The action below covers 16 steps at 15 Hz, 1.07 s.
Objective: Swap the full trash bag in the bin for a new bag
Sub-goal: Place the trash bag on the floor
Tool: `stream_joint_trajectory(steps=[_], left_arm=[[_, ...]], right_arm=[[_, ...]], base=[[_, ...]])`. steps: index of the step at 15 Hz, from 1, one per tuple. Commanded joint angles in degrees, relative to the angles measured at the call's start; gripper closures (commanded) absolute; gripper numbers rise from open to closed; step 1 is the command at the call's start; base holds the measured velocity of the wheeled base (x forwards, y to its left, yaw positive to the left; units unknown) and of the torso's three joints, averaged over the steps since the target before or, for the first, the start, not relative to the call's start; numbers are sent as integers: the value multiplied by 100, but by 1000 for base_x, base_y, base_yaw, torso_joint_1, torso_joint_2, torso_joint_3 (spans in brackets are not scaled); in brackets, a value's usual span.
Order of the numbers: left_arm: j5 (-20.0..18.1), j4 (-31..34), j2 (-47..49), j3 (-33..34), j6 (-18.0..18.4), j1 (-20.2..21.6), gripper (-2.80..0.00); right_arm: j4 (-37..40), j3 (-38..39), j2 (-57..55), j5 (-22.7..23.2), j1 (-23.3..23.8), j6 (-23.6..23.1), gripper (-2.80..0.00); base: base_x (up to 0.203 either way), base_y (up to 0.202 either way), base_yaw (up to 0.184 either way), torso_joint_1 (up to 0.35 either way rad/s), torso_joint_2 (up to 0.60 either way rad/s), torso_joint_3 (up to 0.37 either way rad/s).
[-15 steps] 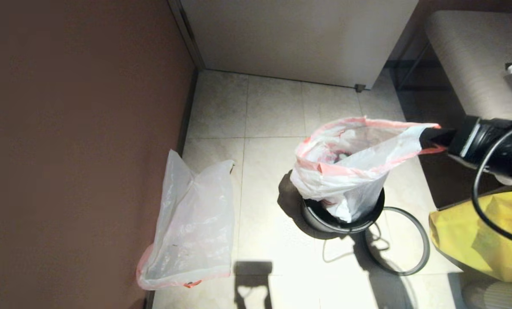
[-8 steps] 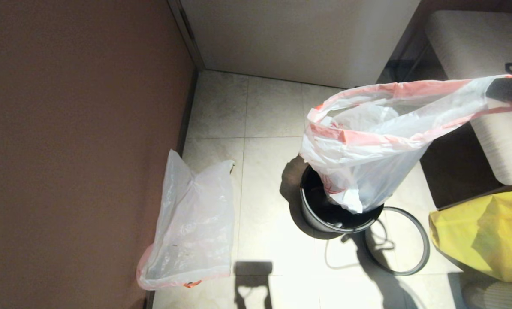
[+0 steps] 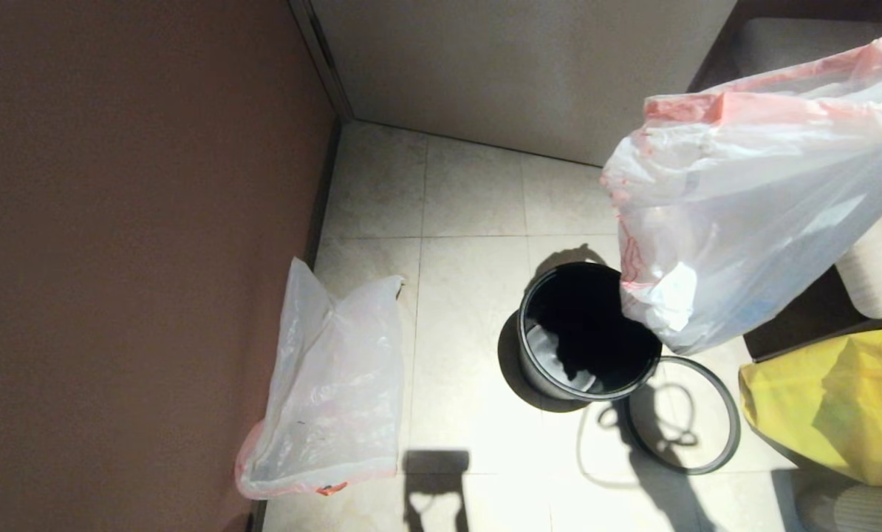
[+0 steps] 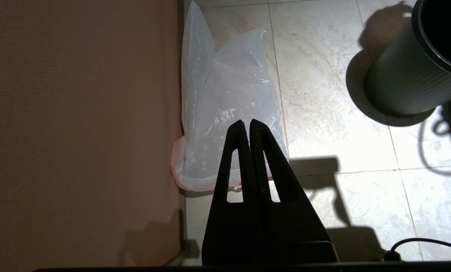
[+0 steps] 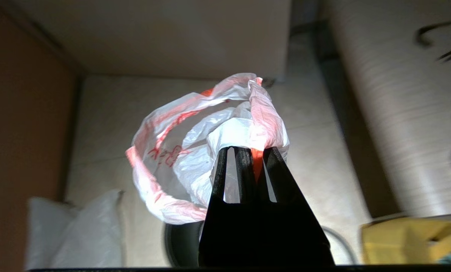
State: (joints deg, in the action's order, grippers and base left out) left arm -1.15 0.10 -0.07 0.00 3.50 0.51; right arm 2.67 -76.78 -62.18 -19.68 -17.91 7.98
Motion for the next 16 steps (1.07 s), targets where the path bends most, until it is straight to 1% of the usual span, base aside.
stream_joint_trajectory(steps=[1, 3, 5, 7, 8, 10, 11, 13, 15, 16], left_arm=[[0, -1, -10, 0, 2, 2, 0], [0, -1, -10, 0, 2, 2, 0], [0, -1, -10, 0, 2, 2, 0], [0, -1, -10, 0, 2, 2, 0], [0, -1, -10, 0, 2, 2, 0], [0, -1, -10, 0, 2, 2, 0], [0, -1, -10, 0, 2, 2, 0], [0, -1, -10, 0, 2, 2, 0], [0, -1, -10, 0, 2, 2, 0], [0, -1, -10, 0, 2, 2, 0]], right_arm=[[-7, -90, 210, -288, -13, -387, 0], [111, -25, 260, -329, -11, -416, 0], [434, 153, 336, -342, -11, -354, 0], [606, 539, 364, -427, 10, -338, 0], [648, 841, 387, -586, 21, -324, 0], [657, 1716, 483, -900, 114, -276, 0], [645, 2269, 536, -984, 227, -152, 0], [525, 3493, 649, -1086, 446, 334, 0], [439, 4458, 697, -1221, 792, 823, 0], [409, 4833, 784, -1302, 1018, 965, 0]], base=[[0, 0, 0, 0, 0, 0], [0, 0, 0, 0, 0, 0], [0, 0, 0, 0, 0, 0], [0, 0, 0, 0, 0, 0], [0, 0, 0, 0, 0, 0], [0, 0, 0, 0, 0, 0], [0, 0, 0, 0, 0, 0], [0, 0, 0, 0, 0, 0], [0, 0, 0, 0, 0, 0], [0, 0, 0, 0, 0, 0]])
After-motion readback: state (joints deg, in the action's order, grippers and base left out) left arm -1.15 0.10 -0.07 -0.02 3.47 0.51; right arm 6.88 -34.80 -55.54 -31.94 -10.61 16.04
